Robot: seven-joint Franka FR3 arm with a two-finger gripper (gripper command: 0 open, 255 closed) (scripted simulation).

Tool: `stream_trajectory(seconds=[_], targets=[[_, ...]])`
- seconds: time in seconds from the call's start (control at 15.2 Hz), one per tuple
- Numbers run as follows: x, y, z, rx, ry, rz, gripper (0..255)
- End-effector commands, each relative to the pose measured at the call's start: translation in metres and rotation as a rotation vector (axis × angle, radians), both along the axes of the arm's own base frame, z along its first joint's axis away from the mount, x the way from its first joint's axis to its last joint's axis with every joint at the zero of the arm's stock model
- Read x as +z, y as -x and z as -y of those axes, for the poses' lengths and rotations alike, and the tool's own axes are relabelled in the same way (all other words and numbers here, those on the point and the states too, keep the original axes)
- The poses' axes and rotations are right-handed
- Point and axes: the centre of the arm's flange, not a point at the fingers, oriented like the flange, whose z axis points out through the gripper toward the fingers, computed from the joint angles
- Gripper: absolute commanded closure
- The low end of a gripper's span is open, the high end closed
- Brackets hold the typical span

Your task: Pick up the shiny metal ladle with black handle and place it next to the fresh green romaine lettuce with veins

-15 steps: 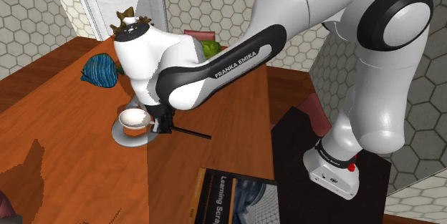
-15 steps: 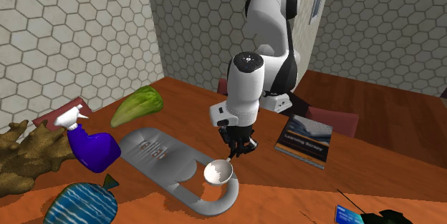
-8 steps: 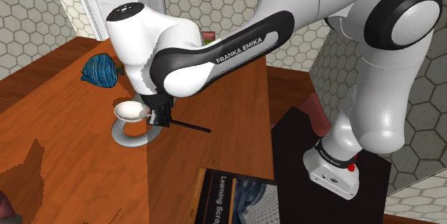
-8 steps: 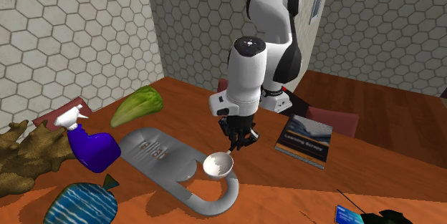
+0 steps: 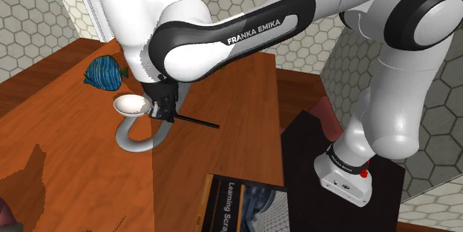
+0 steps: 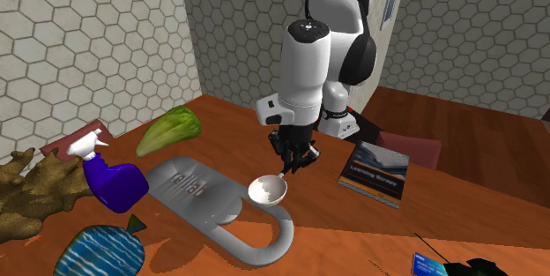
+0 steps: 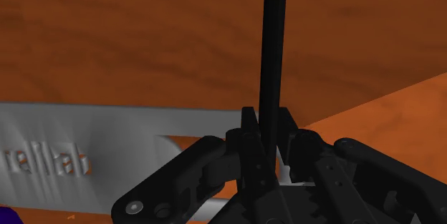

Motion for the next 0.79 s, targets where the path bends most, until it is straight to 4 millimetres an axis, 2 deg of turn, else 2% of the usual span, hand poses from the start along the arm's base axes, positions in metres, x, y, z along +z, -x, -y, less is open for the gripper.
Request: stream_trajectory(seconds=[0.0, 0.73], targets=[[0.011, 0.001, -0.001, 0.0, 0.0, 0.0, 255], [0.069, 0.001, -0.001, 0.0, 0.0, 0.0, 255]])
